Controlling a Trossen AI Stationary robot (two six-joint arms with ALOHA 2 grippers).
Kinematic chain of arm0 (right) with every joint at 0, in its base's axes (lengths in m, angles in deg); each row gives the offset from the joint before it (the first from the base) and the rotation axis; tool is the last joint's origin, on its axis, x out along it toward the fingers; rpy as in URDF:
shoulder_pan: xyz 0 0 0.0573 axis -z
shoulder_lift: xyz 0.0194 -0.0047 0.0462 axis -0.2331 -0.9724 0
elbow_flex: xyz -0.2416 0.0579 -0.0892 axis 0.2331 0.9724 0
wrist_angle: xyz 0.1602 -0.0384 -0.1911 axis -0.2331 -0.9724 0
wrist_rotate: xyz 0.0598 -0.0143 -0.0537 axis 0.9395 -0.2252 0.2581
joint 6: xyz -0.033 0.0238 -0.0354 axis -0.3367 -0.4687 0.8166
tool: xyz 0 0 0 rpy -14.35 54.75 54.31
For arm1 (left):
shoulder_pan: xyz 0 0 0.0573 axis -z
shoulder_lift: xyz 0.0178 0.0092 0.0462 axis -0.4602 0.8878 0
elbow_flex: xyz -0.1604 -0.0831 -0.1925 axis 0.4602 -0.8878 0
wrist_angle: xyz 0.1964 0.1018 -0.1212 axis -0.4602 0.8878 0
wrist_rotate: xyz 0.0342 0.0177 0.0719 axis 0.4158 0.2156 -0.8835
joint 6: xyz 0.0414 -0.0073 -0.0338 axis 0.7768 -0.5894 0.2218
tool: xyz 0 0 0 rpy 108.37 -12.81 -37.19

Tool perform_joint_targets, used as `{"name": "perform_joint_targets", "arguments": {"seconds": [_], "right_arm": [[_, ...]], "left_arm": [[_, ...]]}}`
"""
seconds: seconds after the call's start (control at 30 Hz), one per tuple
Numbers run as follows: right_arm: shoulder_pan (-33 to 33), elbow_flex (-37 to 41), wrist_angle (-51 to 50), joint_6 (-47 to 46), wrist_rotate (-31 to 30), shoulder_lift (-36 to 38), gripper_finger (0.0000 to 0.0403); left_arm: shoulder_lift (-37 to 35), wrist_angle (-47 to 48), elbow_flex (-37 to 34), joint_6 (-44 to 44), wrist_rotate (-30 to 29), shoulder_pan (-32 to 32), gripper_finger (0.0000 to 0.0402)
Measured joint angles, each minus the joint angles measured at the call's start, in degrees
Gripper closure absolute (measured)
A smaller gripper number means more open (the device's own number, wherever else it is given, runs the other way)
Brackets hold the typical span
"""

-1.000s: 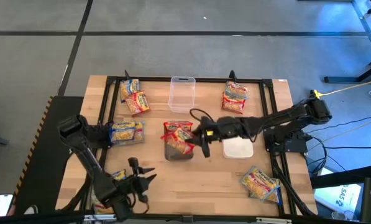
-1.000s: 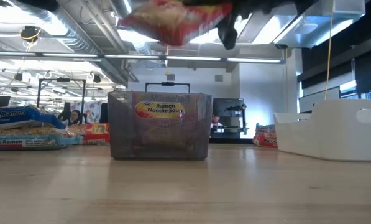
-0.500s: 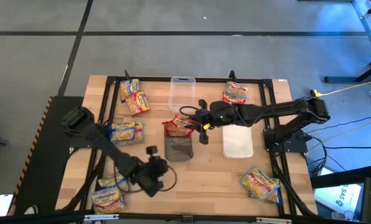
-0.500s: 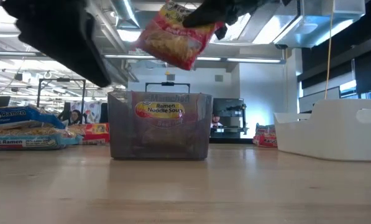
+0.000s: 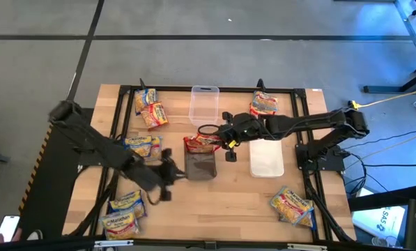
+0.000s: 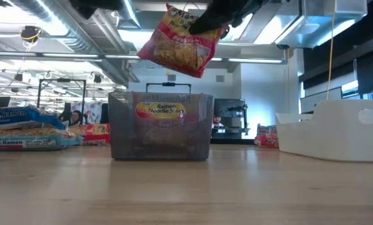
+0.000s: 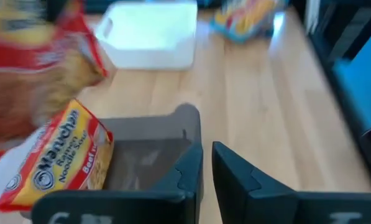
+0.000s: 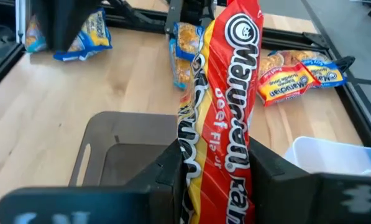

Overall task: Sort Maruchan noodles
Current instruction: Put the red noodle pack into the gray bin

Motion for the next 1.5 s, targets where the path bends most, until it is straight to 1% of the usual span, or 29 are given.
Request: {"name": "perform_joint_targets", "arguments": {"seconds": [0.13,0.27,0.33,0.47,0.57,0.7,0.83,0.97,1.3,1.43,1.5], "right_arm": [[0.0,0.0,-0.2,0.0,0.4,-1.2,0.0311],[0.0,0.0,2.9,-0.1,1.6,-3.5,0.0311],[0.0,0.0,3.8,-0.1,3.2,-4.8,0.0311],[0.0,0.0,5.6,1.1,3.9,-6.8,0.0311],[0.5,-0.4,4.7,2.7,4.1,-8.2,0.0311],[0.9,-3.9,0.3,3.3,4.6,-11.0,0.0311],[0.9,-8.6,-7.4,5.0,4.9,-14.3,0.0311],[0.9,-11.4,-11.2,5.9,4.9,-17.0,0.0311],[0.9,-11.5,-9.5,5.9,3.8,-22.1,0.0311],[0.8,-11.5,-8.7,5.8,3.8,-23.0,0.0311],[0.8,-11.5,-8.6,5.4,2.9,-23.1,0.0311]], "left_arm": [[-11.0,-12.0,-10.6,-1.4,-0.7,-0.2,0.0379],[-17.4,-22.2,-17.7,-1.0,-0.9,-0.6,0.0376],[-19.5,-24.7,-19.8,0.1,-0.9,-0.5,0.0376],[-20.6,-25.7,-20.8,1.8,-1.4,-0.5,0.0375],[-20.6,-25.6,-20.8,3.0,-2.1,-0.6,0.0375],[-20.6,-25.6,-20.8,4.2,-2.2,-1.5,0.0375],[-20.6,-25.6,-20.8,4.7,-2.3,-2.3,0.0375],[-20.6,-25.2,-20.8,4.8,-2.3,-2.8,0.0375],[-20.6,-25.1,-20.8,4.8,-2.2,-3.4,0.0375],[-20.6,-25.1,-20.8,4.8,-2.2,-3.4,0.0375],[-20.6,-25.1,-20.8,4.7,-2.2,-3.4,0.0375]]}}
